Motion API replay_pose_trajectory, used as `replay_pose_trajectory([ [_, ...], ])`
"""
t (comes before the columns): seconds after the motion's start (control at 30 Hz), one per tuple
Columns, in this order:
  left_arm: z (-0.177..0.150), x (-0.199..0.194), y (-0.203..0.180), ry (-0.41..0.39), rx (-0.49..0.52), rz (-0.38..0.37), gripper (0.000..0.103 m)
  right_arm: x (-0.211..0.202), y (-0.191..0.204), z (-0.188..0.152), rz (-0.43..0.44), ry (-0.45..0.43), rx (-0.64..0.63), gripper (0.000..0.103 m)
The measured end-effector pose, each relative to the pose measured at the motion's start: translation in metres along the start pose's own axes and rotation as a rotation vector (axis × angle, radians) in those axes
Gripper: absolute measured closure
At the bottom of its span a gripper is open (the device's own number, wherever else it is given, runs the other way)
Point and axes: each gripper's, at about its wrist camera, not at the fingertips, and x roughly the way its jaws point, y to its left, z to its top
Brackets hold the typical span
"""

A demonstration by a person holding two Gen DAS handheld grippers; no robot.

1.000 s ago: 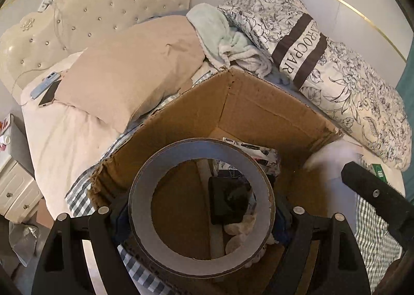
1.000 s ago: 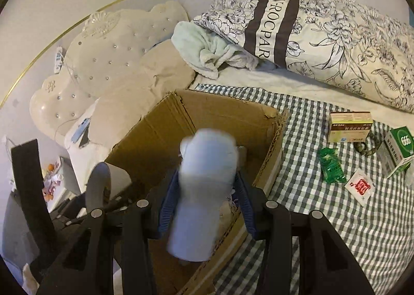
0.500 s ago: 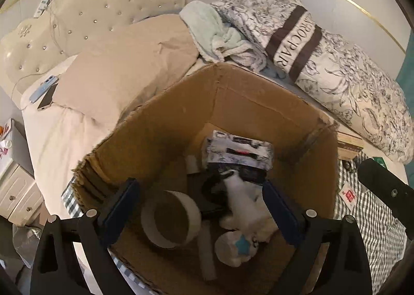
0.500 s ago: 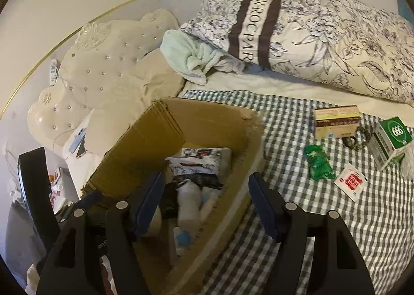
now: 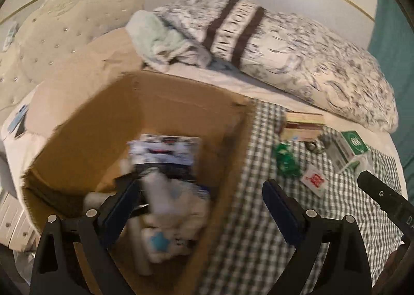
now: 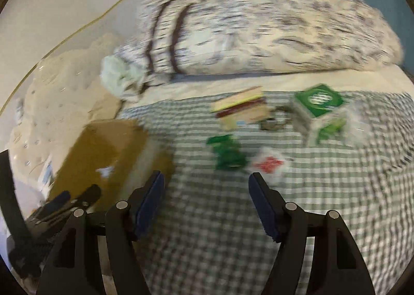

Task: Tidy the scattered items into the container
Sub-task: 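Move the left tool to the green packet while the right tool reaches the green medicine box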

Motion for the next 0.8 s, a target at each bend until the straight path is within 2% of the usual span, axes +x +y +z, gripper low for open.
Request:
replay_pose_trajectory([
  [0.17, -0.002, 0.02, -0.048, 0.019, 0.059, -0.031, 0.004, -0.005, -0.062, 0.007, -0.094, -0.015, 0.071, 0.035],
  [0.3, -0.002, 0.032, -0.07, -0.005, 0.078, 0.053, 0.0, -0.004, -0.095, 0.01, -0.141, -0.021, 0.104, 0.035],
  [0.43, 0.002, 0.036, -0.076, -0.025, 0.072, 0.106, 0.0, 0.005, -0.119, 0.01, -0.186, -0.014, 0.113, 0.035],
  [0.53, 0.006, 0.03, -0.083, -0.049, 0.068, 0.118, 0.0, 0.015, -0.137, 0.011, -0.194, 0.0, 0.137, 0.035],
  [0.73, 0.02, 0.023, -0.116, -0.068, 0.097, -0.026, 0.0, 0.033, -0.162, 0.016, -0.193, 0.016, 0.176, 0.035],
  [0.8, 0.021, 0.033, -0.131, -0.058, 0.129, -0.038, 0.0, 0.034, -0.166, 0.02, -0.195, 0.01, 0.168, 0.035],
])
